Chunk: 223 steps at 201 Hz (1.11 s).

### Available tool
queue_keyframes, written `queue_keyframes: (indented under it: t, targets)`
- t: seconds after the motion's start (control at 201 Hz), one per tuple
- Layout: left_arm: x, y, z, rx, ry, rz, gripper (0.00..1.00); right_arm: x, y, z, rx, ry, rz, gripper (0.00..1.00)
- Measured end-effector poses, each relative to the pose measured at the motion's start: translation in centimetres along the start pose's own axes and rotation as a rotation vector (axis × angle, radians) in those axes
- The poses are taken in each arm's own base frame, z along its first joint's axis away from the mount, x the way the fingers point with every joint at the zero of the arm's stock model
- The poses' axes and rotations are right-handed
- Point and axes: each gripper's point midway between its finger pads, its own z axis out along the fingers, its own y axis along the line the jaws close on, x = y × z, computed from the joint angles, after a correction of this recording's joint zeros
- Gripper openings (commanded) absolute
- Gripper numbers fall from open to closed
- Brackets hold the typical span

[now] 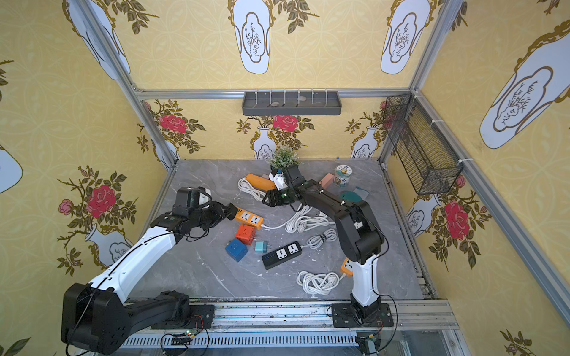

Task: Pull the plug off the socket
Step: Place the plug at the center of the board.

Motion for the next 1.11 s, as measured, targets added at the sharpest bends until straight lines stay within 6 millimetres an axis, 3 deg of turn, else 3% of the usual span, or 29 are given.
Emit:
queue_keyframes:
  t: [0.11,0.184,0.433,0.568,0.702,0.841,0.931,1.11]
  targets:
    - [-1.9,2.9,0.0,0.005,-0.078,-0.012,0.19,0.7,0.4,-3.7,0.029,-0.108,-0.040,0.63]
    - [-3.0,4.8,0.5,0.013,-0.110,-0.036,0.19,1.3,-0.3,-6.0,0.051,-0.195,-0.033,0.63]
    - [-6.9,9.0,3.4,0.018,-0.111,-0.114,0.20,4.2,-8.7,-12.9,0.170,-0.498,0.230,0.66]
    - [-9.6,10.3,4.8,-0.015,-0.101,-0.107,0.25,4.1,-11.2,-15.2,0.179,-0.590,0.333,0.66]
    - [-11.4,12.4,6.2,-0.096,-0.067,-0.113,0.32,3.5,-11.7,-15.8,0.153,-0.621,0.367,0.67]
    - [-12.3,14.4,7.4,-0.188,-0.024,-0.121,0.50,3.7,-12.1,-15.2,0.138,-0.600,0.401,0.66]
    - [-12.8,15.2,7.4,-0.241,-0.014,-0.126,0.64,3.6,-12.2,-14.8,0.129,-0.589,0.411,0.66]
    - [-13.7,16.1,6.6,-0.311,-0.018,-0.139,0.71,3.2,-12.3,-14.2,0.109,-0.569,0.428,0.65]
